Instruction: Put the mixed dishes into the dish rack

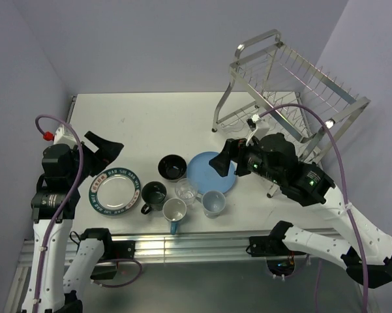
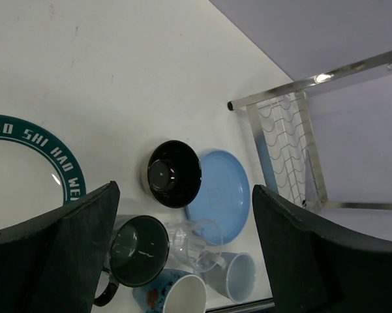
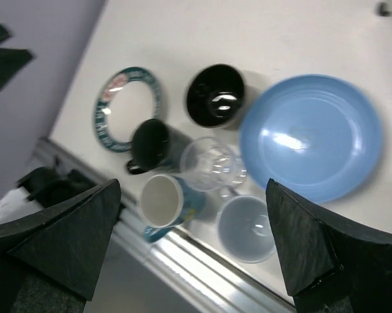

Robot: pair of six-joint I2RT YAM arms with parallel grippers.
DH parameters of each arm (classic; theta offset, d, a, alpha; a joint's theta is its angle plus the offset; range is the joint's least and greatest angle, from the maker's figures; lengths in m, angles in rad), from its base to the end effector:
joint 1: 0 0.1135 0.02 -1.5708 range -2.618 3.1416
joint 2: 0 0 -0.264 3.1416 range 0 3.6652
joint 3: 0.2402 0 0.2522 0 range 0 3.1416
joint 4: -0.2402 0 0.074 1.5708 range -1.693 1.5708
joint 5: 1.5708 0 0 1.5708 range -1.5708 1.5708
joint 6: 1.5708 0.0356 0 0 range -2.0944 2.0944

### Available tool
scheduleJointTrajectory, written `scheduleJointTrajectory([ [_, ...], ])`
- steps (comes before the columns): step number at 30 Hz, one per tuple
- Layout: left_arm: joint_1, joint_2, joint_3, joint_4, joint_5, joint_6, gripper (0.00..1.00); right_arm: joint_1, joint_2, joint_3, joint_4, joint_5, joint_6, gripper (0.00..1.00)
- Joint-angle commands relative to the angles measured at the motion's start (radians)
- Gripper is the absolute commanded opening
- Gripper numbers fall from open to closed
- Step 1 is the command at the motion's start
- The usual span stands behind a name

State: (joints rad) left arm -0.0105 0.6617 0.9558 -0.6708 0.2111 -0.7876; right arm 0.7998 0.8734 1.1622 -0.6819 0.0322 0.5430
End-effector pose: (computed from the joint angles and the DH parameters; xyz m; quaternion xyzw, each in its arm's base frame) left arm 0.1299 -0.0088 0.3641 -0.2567 0.7835 -0.2975 0.4813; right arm 0.1189 0.1207 0.4012 -0.0976 0.8258 0.3350 0.4431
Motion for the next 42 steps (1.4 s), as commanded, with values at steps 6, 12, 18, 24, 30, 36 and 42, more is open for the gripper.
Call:
scheduleJointTrajectory([
  [6, -0.043, 0.145, 0.021, -0.019, -0.116, 0.030, 0.81, 0.012, 0.082, -0.081, -0.021, 0.224, -0.055, 1.00],
  [12, -0.181, 0.268, 0.218, -0.242, -0.202, -0.036, 0.79, 0.010, 0.194, 0.022, -0.112, 0.181, -0.022, 1.00],
  [18, -0.313, 0.444, 0.302, -0.303, -0.277, -0.047, 0.78, 0.012, 0.231, 0.143, -0.243, 0.074, 0.020, 1.00],
  [24, -0.342, 0.593, 0.325, -0.280, -0.352, 0.014, 0.75, 0.012, 0.174, 0.122, -0.275, 0.072, 0.028, 1.00],
  [30, -0.371, 0.702, 0.285, -0.211, -0.337, 0.025, 0.68, 0.010, 0.111, 0.076, -0.266, 0.068, 0.038, 1.00],
  [36, -0.416, 0.808, 0.304, -0.127, -0.299, 0.021, 0.65, 0.012, 0.111, 0.099, -0.303, 0.063, 0.029, 1.00],
  [42, -0.434, 0.953, 0.353, -0.113, -0.251, 0.033, 0.63, 0.012, 0.088, 0.100, -0.329, 0.089, 0.032, 1.00],
])
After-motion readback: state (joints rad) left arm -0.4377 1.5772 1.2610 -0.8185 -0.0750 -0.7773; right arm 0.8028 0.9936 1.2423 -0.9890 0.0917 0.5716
